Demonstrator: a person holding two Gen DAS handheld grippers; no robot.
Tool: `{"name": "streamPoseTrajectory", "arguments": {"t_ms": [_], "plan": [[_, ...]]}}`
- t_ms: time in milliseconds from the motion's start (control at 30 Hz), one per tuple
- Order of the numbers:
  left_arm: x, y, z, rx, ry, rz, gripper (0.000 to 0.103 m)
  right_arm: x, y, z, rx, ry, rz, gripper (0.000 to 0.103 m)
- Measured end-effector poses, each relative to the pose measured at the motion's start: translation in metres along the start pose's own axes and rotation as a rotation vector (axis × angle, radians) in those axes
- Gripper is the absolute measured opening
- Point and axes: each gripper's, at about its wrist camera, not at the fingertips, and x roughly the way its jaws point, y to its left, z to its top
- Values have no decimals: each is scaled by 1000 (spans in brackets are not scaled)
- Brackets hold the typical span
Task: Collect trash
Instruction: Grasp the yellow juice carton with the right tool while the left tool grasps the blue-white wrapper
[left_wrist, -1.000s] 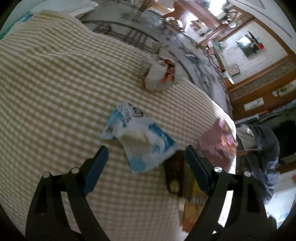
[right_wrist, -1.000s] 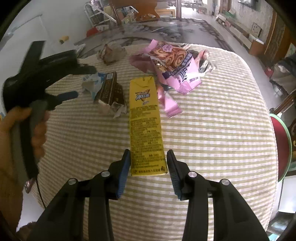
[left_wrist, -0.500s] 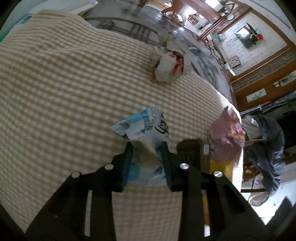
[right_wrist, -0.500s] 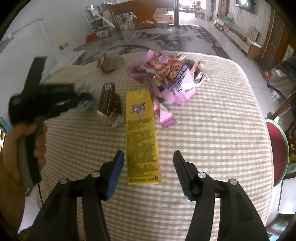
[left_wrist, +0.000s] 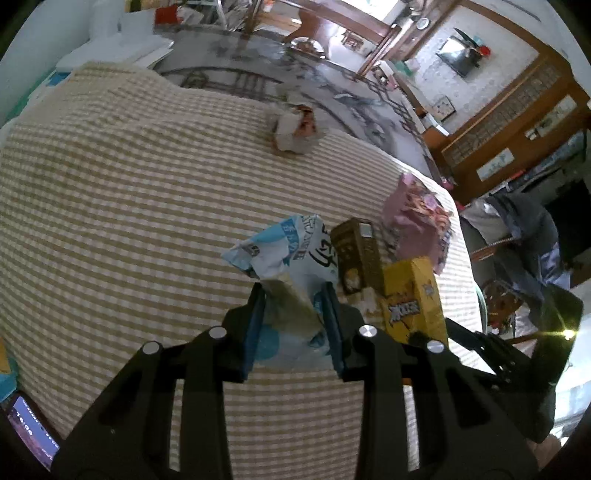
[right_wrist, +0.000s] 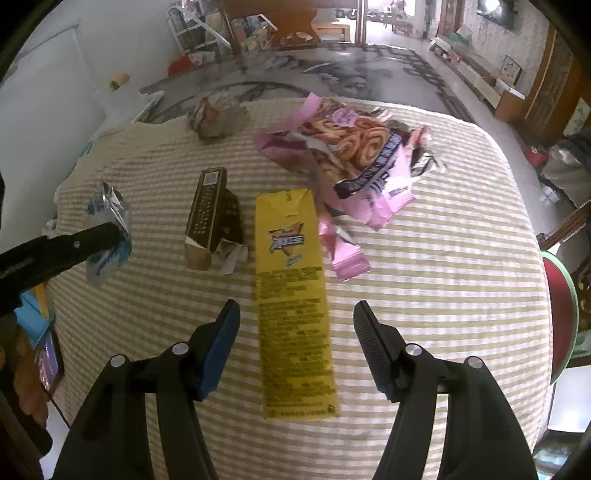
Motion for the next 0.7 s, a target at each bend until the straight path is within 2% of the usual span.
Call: {"name": "streamPoseTrajectory", "arguments": {"t_ms": [200,233,267,300,333,700], "plan": [[-2,-3,-1,11,-1,-3,31,10,-1,-4,3,22,-18,62],[-2,-3,0,12,-1,-2,31,11,-2,-5,4,27,-20,60],[-2,-3,0,12,-1,-2,31,13,-3,-6,5,35,-19,55],[-2,-3,-1,13,-2,-2,31,14,-4,-8,7,47,-15,40],[-3,-4,-1,16,-2,0,31,16,-5,-9,11,58,-9,35],[-12,-9,-2,15,-27,-4,31,-24,-9,-11,27,-46,30,34]]}}
